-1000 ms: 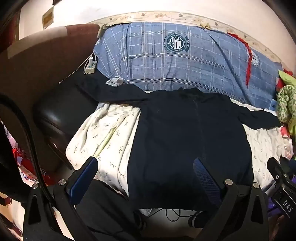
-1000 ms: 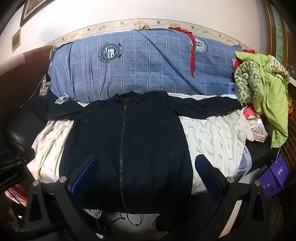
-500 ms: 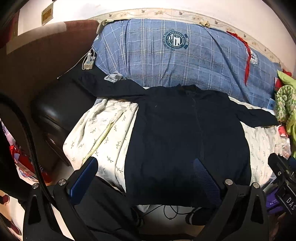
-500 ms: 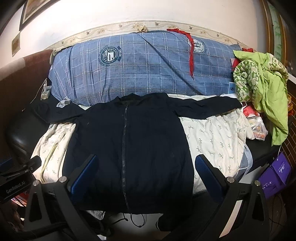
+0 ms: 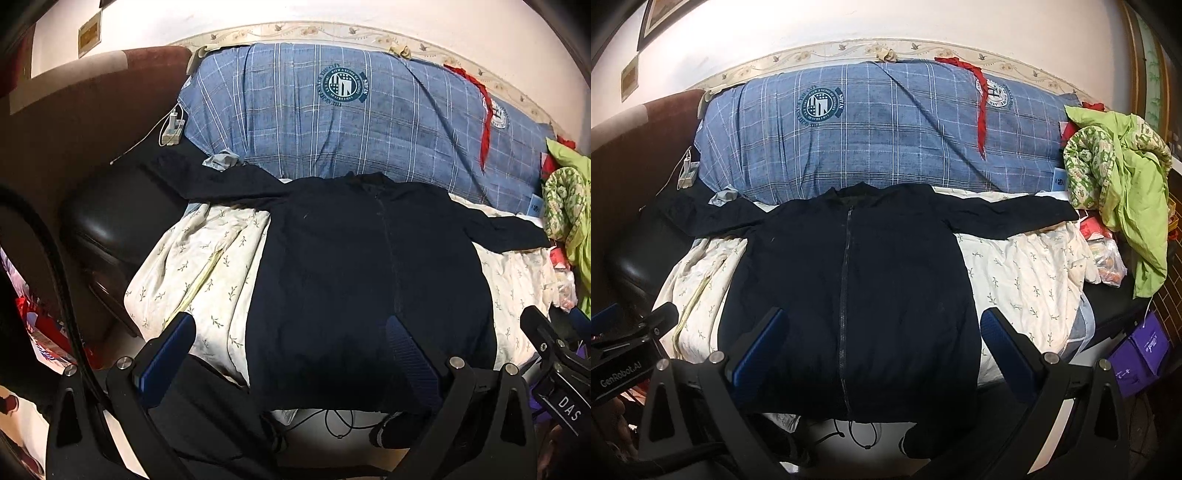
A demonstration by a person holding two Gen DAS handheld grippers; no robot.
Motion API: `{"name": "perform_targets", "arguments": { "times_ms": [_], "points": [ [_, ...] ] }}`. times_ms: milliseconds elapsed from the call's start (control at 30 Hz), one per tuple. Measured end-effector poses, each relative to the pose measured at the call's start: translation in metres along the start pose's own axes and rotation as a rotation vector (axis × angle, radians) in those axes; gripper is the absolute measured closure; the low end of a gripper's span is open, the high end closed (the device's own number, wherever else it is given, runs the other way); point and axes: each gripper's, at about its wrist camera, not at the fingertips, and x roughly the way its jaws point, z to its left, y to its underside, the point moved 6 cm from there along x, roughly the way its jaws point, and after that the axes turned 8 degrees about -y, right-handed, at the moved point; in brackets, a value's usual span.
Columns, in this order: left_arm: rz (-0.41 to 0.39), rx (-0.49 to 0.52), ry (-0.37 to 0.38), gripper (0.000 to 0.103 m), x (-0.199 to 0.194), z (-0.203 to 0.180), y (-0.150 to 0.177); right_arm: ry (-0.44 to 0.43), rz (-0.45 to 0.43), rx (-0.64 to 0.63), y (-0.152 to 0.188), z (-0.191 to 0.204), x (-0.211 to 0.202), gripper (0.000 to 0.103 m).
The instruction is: Fold large clothes
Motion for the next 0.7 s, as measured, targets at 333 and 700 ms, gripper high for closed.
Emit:
{"name": "perform_targets", "arguments": {
  "times_ms": [333,700],
  "points": [
    [-0.003,-0.008,-0.001,0.0,-0.0016,-0.001,0.0075,0.0,0.004,-0.003,0.0001,0.002,-0.0002,0.0],
    [0.004,0.012,0.001,0.0,0.0014,-0.0038,0.0098,-0.002,0.01,-0.007,0.0013,0.0023,-0.0005,0.0]
  ]
}}
